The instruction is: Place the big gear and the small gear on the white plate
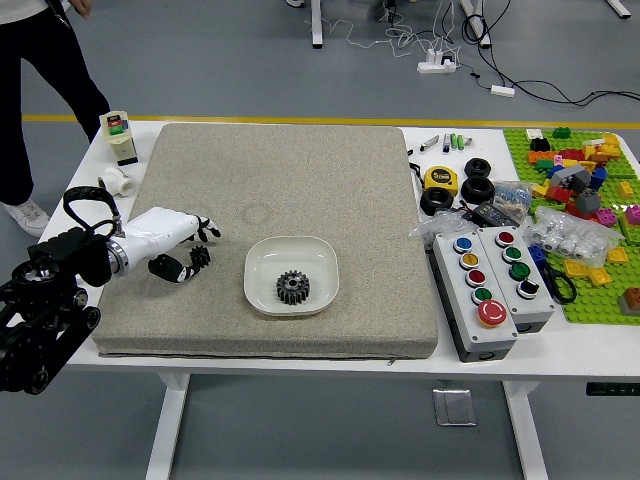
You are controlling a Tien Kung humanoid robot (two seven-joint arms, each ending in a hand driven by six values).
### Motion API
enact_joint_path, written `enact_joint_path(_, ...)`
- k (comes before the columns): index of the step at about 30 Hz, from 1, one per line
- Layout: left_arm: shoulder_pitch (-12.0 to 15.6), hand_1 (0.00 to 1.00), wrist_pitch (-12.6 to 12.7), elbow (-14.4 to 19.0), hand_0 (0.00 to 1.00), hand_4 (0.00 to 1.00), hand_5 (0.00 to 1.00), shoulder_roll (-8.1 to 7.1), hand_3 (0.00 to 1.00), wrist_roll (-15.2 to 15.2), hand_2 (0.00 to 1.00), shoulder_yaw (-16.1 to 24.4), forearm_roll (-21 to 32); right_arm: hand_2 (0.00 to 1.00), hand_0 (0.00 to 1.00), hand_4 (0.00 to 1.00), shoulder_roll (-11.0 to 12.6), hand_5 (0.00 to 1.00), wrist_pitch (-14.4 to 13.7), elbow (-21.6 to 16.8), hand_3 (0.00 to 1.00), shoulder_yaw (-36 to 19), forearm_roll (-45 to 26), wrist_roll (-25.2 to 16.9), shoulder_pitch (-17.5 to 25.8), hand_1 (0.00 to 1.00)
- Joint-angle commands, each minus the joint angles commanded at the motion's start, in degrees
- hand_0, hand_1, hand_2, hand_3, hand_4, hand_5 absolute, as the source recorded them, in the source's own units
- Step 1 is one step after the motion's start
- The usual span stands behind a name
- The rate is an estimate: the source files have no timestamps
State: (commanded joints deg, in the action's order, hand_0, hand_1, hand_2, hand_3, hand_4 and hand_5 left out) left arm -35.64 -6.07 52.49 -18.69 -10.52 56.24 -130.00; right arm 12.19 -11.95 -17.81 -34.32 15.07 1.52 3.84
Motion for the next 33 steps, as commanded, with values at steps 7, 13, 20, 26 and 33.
enact_joint_path(7, 0.05, 0.473, -0.50, -0.58, 0.357, 0.189, 0.002, 0.09, 0.571, 0.00, 0.515, 0.02, 0.00, 0.837, 0.764, 0.945, 0.00, 0.798, -0.01, -0.03, 0.785, 0.01, 0.01, 0.02, -0.01, 0.806)
enact_joint_path(13, 0.22, 0.466, -1.06, -0.53, 0.353, 0.154, 0.002, 0.18, 0.562, -0.15, 0.510, -0.05, 0.00, 0.837, 0.764, 0.944, -0.06, 0.798, -0.01, 0.02, 0.785, 0.06, -0.04, 0.01, 0.07, 0.806)
enact_joint_path(20, 0.44, 0.461, -0.85, 0.80, 0.353, 0.134, 0.002, -0.05, 0.558, -0.11, 0.506, 0.31, 0.00, 0.837, 0.764, 0.944, -0.05, 0.798, 0.00, 0.02, 0.784, 0.11, -0.12, -0.04, 0.25, 0.806)
enact_joint_path(26, 0.40, 0.462, -0.20, 4.77, 0.348, 0.111, 0.002, -0.36, 0.559, 0.20, 0.505, 0.39, 0.00, 0.837, 0.764, 0.944, -0.05, 0.798, 0.00, 0.03, 0.784, 0.21, -0.12, -0.05, 0.30, 0.806)
enact_joint_path(33, 0.66, 0.459, 1.31, 10.74, 0.347, 0.097, 0.002, -0.36, 0.559, 0.66, 0.503, -1.61, 0.00, 0.837, 0.764, 0.944, -0.02, 0.798, -0.01, 0.00, 0.784, 0.07, -0.13, -0.09, 0.36, 0.806)
